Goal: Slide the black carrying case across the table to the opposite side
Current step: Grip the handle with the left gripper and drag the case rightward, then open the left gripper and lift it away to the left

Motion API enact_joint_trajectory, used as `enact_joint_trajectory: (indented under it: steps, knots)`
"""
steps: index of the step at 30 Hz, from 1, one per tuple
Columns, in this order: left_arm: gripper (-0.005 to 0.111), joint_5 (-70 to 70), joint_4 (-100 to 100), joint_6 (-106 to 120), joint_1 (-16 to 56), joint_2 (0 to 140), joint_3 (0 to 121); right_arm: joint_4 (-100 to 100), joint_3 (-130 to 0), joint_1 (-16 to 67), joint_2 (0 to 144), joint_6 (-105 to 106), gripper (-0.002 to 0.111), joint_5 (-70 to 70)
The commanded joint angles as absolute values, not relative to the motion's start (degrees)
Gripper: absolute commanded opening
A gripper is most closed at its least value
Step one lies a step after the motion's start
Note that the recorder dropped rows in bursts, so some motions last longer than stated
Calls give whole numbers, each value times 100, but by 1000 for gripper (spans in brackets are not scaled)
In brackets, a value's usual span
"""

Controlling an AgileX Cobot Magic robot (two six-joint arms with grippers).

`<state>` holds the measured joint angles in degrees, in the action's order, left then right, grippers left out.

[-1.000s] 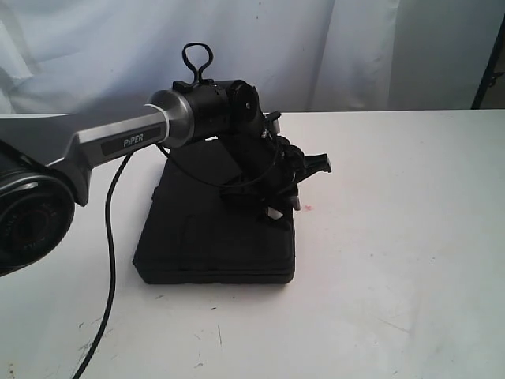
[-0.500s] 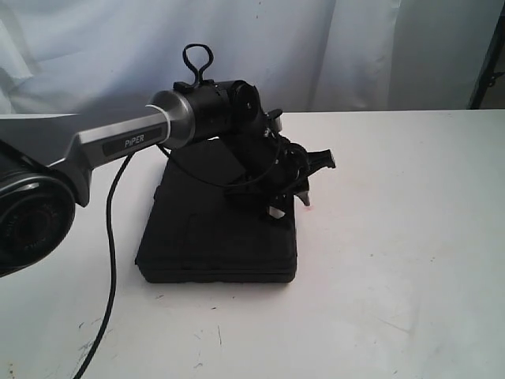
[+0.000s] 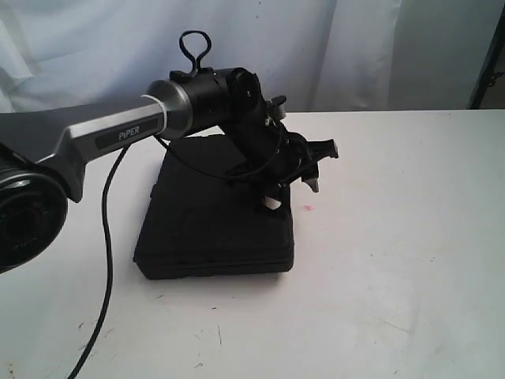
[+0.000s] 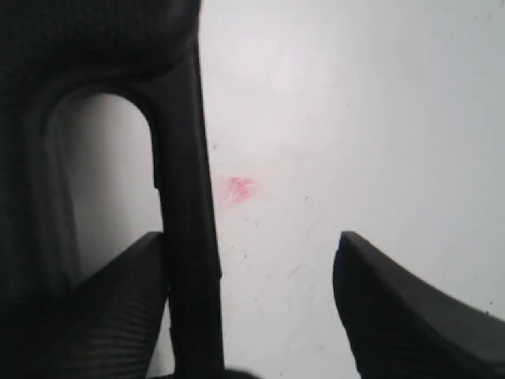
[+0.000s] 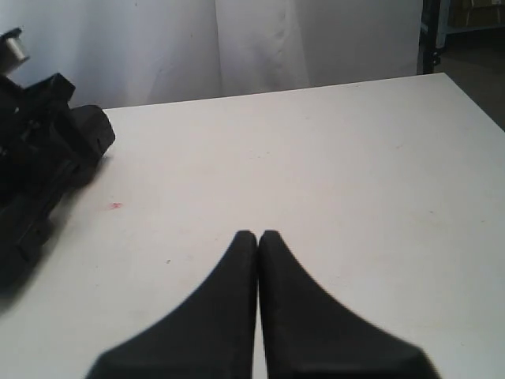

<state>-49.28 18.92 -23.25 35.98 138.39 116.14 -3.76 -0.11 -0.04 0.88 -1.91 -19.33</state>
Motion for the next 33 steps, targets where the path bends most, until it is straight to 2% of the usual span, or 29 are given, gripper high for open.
enact_joint_trajectory:
  steps: [1, 12, 15, 19, 20, 33]
  knots:
    - [59, -4784, 1743, -2212, 3594, 13527, 11963, -400, 0, -48, 66, -217, 0, -1872]
    - [57, -4903, 1378, -2224, 3594, 13404, 11996, -400, 0, -48, 66, -217, 0, -1872]
    - [42, -5082, 936, -2224, 3594, 13331, 11996, -400, 0, -48, 66, -217, 0, -1872]
    - [3, -5424, 217, -2224, 3594, 13225, 11996, -400, 0, -48, 66, -217, 0, -1872]
    - [0, -5506, 37, -2224, 3594, 13193, 11996, -400, 0, -48, 66, -217, 0, -1872]
    - [0, -5678, -1152, -2224, 3594, 12451, 11795, -400, 0, -48, 66, -217, 0, -1872]
